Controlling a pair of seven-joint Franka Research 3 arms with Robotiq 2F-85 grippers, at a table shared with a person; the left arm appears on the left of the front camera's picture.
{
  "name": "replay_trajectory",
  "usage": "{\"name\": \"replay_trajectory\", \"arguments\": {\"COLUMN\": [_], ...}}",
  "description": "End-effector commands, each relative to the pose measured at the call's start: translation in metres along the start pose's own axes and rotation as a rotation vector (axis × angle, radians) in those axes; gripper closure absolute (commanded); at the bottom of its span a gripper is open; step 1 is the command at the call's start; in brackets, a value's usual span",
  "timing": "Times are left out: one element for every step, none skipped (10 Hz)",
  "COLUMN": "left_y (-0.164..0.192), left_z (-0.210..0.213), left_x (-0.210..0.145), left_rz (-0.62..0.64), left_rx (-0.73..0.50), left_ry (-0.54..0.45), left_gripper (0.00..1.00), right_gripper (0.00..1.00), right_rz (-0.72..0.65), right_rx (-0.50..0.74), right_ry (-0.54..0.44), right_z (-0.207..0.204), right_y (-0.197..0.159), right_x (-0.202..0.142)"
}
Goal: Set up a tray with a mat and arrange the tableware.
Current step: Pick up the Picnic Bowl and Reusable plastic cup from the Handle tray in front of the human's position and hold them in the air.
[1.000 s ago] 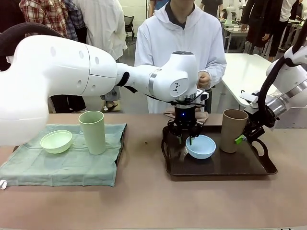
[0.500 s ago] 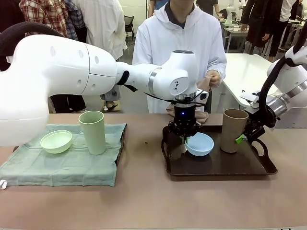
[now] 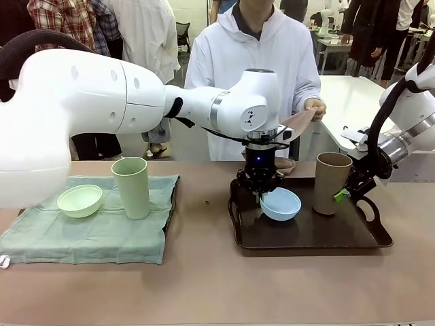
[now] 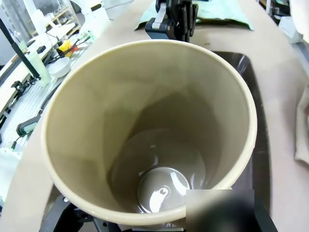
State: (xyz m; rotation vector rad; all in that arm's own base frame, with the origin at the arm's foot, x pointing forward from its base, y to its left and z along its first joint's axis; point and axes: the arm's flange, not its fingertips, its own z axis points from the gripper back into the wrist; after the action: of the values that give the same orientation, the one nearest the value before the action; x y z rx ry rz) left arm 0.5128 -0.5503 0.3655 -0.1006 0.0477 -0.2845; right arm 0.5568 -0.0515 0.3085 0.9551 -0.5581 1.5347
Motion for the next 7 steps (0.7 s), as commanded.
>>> {"name": "replay_trajectory", "arguments": {"left_y": [-0.009, -0.012, -0.015, -0.019, -0.023, -0.028, -0.027], "left_z": [0.049, 0.076, 0.100, 0.121, 0.142, 0.157, 0.165], "left_x": [-0.011, -0.025, -0.038, -0.051, -0.063, -0.076, -0.082], "left_rz": [0.027, 0.024, 0.026, 0.026, 0.026, 0.033, 0.047], "left_rx": [-0.009, -0.011, 0.004, 0.019, 0.027, 0.044, 0.051], "left_ry": [-0.028, -0.083, -0.137, -0.182, -0.233, -0.272, -0.281], "left_gripper": [1.00, 1.00, 1.00, 1.00, 1.00, 1.00, 1.00], "right_gripper": [1.00, 1.00, 1.00, 1.00, 1.00, 1.00, 1.00], "right_rz": [0.018, 0.031, 0.054, 0.058, 0.050, 0.052, 0.051], "right_rx": [-0.094, -0.122, -0.154, -0.185, -0.213, -0.235, -0.250], "right_ry": [0.053, 0.088, 0.118, 0.145, 0.150, 0.147, 0.149], "right_z": [0.022, 0.037, 0.048, 0.057, 0.064, 0.070, 0.073], "right_y": [0.035, 0.055, 0.074, 0.090, 0.104, 0.122, 0.130], "right_x": [0.051, 0.074, 0.095, 0.112, 0.125, 0.135, 0.140]}}
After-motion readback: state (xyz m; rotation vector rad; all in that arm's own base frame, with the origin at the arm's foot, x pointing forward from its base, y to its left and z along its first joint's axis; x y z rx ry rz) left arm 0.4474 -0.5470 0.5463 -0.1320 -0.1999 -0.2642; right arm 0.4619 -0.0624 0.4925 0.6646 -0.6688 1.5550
